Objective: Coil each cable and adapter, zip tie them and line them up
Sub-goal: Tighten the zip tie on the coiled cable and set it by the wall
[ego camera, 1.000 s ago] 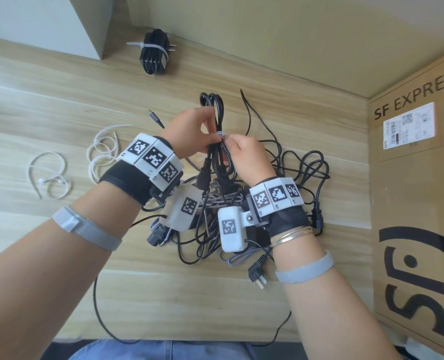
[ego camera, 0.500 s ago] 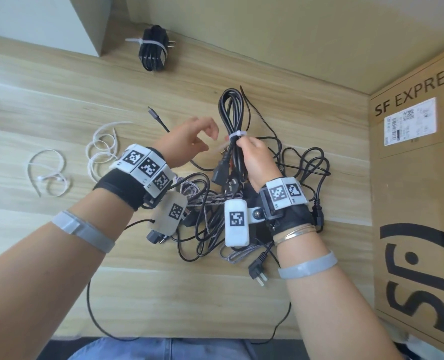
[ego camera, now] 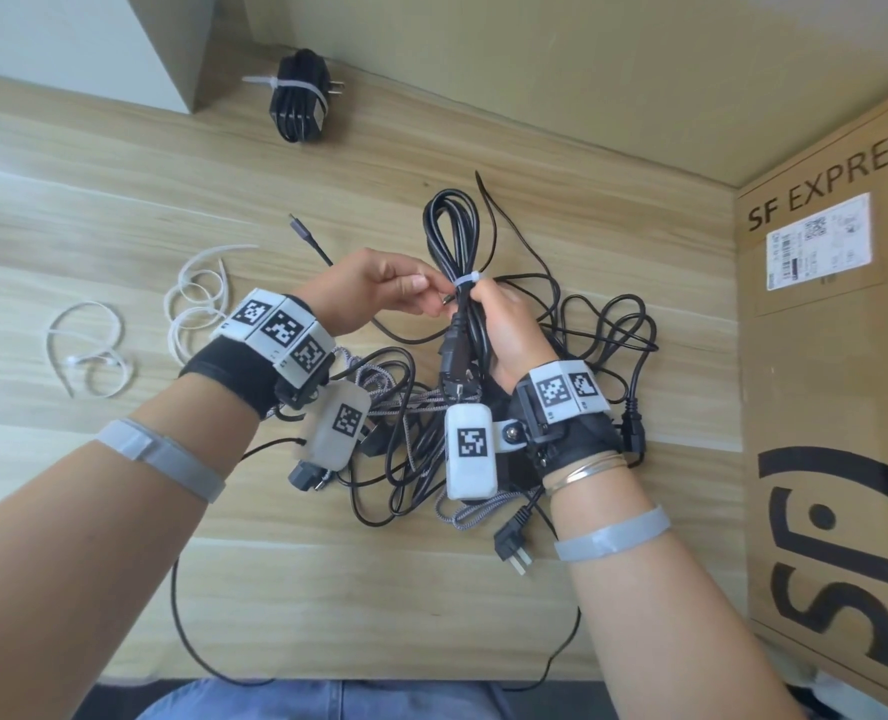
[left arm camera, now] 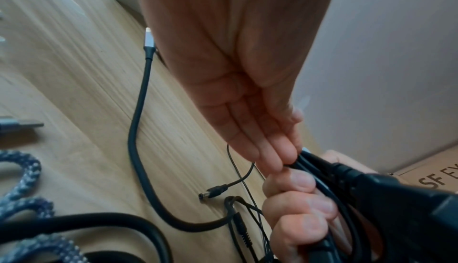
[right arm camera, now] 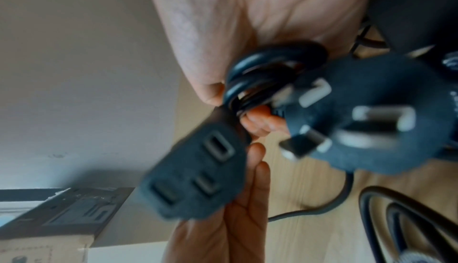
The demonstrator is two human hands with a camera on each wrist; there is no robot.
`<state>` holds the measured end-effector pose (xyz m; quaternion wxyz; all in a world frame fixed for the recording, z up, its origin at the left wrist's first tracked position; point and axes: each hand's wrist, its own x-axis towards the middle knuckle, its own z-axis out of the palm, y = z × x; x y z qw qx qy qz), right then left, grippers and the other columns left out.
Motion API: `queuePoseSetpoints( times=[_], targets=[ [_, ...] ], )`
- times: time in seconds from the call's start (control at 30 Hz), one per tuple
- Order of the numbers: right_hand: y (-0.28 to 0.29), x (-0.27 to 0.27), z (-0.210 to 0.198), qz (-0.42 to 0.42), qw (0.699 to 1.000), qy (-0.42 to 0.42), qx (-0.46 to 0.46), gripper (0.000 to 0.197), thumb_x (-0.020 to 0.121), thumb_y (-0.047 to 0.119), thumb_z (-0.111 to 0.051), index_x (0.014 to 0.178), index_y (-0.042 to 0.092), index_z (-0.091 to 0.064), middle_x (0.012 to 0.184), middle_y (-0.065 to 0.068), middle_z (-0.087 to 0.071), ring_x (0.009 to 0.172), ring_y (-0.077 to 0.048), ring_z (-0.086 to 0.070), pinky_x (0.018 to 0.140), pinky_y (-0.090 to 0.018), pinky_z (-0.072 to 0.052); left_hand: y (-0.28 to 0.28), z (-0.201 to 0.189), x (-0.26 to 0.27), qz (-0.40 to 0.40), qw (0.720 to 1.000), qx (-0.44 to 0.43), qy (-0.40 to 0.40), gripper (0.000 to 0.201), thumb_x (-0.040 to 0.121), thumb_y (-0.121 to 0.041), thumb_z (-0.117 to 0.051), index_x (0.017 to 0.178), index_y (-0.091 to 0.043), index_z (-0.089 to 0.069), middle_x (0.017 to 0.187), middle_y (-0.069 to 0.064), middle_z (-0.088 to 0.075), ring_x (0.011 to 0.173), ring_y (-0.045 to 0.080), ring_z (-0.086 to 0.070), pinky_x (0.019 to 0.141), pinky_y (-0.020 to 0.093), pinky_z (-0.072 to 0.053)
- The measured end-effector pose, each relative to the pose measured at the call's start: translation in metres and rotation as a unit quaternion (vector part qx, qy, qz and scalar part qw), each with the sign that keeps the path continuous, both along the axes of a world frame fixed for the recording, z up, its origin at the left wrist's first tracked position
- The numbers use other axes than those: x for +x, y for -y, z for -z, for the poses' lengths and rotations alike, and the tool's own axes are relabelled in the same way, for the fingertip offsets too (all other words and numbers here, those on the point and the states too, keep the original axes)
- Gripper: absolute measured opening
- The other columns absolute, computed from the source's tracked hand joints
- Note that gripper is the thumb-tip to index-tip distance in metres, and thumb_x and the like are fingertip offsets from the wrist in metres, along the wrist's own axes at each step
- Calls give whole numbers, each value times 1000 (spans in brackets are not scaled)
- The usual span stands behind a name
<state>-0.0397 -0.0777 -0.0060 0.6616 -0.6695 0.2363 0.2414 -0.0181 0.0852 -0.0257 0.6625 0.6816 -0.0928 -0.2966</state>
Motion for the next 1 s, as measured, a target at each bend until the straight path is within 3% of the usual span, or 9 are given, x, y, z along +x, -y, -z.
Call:
queuePoseSetpoints(
  times=[0.17,0.27,0.37,0.43,0.57,0.73,0.87,0.93,1.0],
  targets=[
    [-1,-1,5,2,1000,-2,11,29,96,17,-38,73,12,-56,65,-3,-52,59,-16,-48,56,-30,-39,0,2,-1,-6,999,-30,-28,28,96,-2,-37,91,-13,-63,70,-9,-66,82,4,-67,89,20,-51],
    [-6,0,10,-15,1000,7,-4,28,94,18,-38,76,12,-59,68,-4,-56,64,-18,-50,61,-33,-38,2,-1,-3,-23,999,-24,13,26,95,-3,-40,81,-12,-60,70,-12,-68,74,0,-65,76,14,-53],
    [-7,0,9,-4,1000,4,24,29,94,18,-36,75,12,-58,62,1,-56,58,-16,-49,55,-29,-38,2,-3,-3,-57,997,-45,-3,26,96,-5,-39,76,-11,-53,69,-6,-65,62,2,-63,63,13,-51],
    [-6,0,8,-12,999,4,38,28,93,17,-37,74,13,-56,58,3,-55,54,-15,-47,53,-29,-37,1,-3,-2,-54,998,-40,1,25,97,-5,-37,77,-11,-51,72,-7,-60,53,3,-58,55,13,-48],
    [-5,-6,11,-61,998,21,9,27,92,19,-43,71,21,-59,61,4,-54,55,-14,-48,56,-29,-37,-3,0,0,-57,997,-17,41,21,94,1,-43,91,-20,-45,57,-9,-57,46,7,-50,47,16,-39],
    [-3,-8,12,-64,997,31,30,23,93,16,-44,83,23,-64,63,3,-55,54,-11,-49,56,-26,-36,-7,1,1,-65,989,63,115,21,89,-3,-55,82,-23,-57,59,-12,-60,55,-1,-56,58,14,-50],
    [-2,-10,12,-91,995,33,14,24,95,15,-41,88,25,-62,68,2,-56,57,-11,-50,58,-26,-38,-7,-2,2,-34,973,160,163,21,87,-9,-60,78,-27,-59,67,-8,-62,60,7,-59,62,22,-54],
    [-1,-11,11,-112,993,38,-3,24,95,15,-39,89,26,-59,72,3,-56,58,-9,-51,59,-25,-39,-6,-4,2,-20,960,205,189,14,87,-11,-61,79,-22,-62,67,-11,-62,59,9,-57,58,20,-51],
    [-1,-11,14,-142,987,58,-42,23,94,16,-38,91,30,-56,78,6,-56,68,-10,-52,68,-28,-40,-4,-5,3,-5,940,249,233,8,87,-11,-61,82,-17,-65,66,-10,-62,53,-1,-50,54,9,-39]
  ],
)
